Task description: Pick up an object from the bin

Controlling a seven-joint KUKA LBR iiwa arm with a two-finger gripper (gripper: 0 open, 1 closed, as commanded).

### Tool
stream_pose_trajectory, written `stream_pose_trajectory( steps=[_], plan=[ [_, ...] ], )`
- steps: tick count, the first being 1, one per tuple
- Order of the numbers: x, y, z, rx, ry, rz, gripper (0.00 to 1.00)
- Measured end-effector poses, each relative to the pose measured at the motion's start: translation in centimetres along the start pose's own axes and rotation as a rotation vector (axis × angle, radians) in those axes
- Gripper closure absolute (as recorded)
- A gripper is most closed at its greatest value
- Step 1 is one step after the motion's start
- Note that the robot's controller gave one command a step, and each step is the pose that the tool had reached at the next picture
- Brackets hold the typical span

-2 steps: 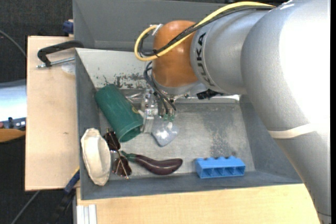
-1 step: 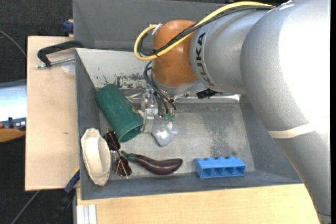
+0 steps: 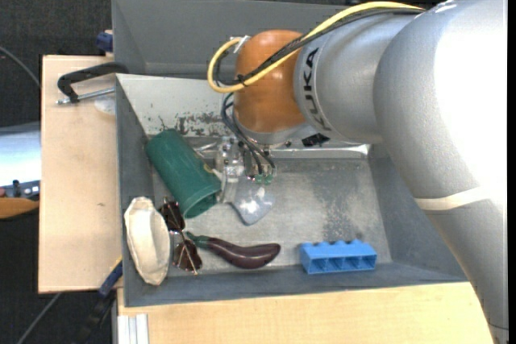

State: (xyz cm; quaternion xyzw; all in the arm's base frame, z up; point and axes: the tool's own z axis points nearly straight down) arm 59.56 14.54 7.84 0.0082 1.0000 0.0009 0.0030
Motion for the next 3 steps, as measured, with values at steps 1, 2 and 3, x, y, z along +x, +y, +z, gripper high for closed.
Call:
stream_pose_trajectory(
  steps=[1,2,3],
  plan=[
    [0.03,0.13,-0.01,0.003,0.000,-0.001,1.00],
    [-0.30,0.38,0.01,0.004,-0.004,-0.114,1.00],
    [-0.29,0.44,-0.01,0.005,-0.004,-0.124,1.00]
  ],
)
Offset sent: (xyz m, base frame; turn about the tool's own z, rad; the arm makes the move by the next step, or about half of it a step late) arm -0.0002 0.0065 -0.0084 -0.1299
